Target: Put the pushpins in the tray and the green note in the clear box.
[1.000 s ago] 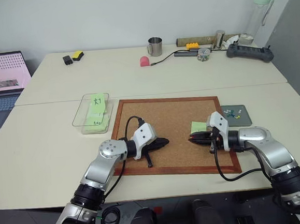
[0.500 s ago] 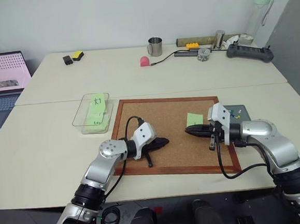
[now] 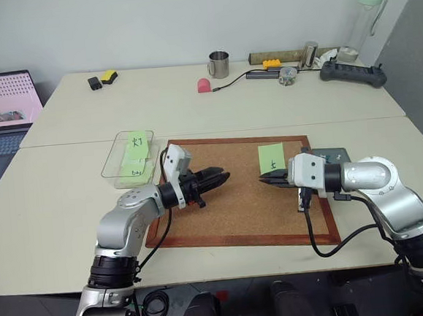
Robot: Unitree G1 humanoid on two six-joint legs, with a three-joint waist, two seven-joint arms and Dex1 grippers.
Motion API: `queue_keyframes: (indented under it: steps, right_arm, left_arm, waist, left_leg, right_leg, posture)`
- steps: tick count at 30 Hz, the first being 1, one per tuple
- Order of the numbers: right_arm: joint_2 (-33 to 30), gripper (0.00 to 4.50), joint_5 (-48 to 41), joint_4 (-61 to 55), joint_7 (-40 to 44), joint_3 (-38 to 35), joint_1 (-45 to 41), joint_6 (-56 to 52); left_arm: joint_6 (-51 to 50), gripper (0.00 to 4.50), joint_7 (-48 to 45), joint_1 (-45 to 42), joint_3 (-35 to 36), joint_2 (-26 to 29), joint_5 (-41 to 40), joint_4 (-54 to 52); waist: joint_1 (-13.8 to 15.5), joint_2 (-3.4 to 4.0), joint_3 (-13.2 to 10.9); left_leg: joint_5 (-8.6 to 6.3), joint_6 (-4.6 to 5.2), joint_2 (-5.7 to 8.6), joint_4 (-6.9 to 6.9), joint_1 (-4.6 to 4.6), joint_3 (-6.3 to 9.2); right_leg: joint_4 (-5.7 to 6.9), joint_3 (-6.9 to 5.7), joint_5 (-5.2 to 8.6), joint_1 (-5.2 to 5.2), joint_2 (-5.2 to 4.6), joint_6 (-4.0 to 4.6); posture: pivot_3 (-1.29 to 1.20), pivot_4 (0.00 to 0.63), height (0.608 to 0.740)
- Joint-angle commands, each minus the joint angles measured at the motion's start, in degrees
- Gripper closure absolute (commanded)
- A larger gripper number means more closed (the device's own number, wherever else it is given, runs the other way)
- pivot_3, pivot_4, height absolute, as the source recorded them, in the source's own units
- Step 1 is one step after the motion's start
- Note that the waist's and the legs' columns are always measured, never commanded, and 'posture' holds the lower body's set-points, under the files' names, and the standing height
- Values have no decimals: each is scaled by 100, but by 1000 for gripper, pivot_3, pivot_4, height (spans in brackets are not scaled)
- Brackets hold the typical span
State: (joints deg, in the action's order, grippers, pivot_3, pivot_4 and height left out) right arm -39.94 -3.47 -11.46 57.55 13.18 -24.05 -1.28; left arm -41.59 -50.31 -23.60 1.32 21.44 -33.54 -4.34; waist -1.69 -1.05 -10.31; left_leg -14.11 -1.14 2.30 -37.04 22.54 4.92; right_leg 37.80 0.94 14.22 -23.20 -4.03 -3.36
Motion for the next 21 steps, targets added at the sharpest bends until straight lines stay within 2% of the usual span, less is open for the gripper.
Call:
queue_keyframes:
  steps: [1,9,17,21]
  right_arm:
    - [-52,4500,307,123,54,85,-246,715]
    - [-18,4500,520,245,152,231,-392,1341]
    - [72,4500,528,291,186,335,-501,1473]
    - [111,4500,535,308,187,366,-523,1503]
  left_arm:
    - [-468,2190,148,-31,150,-237,-632,-381]
    - [-612,629,787,-214,131,-1030,-818,3]
    - [-435,629,834,-440,17,-1306,-692,362]
    - [-392,1197,718,-449,-40,-1323,-733,353]
  waist:
    - [1,-1,0]
    - [5,-2,-1]
    - [12,-4,-2]
    - [11,-4,-2]
  left_leg:
    - [0,0,0,0,0,0]
    - [1,-3,0,1,-1,0]
    - [9,-15,1,1,0,2]
    - [9,-15,2,1,0,-2]
  right_leg:
    - [0,0,0,0,0,0]
    - [-1,2,-1,1,0,1]
    - [-2,0,-1,1,0,2]
    - [-5,4,-1,1,-1,2]
  posture:
    - [0,150,740]
    - [0,150,740]
    - [0,150,740]
    - [0,150,740]
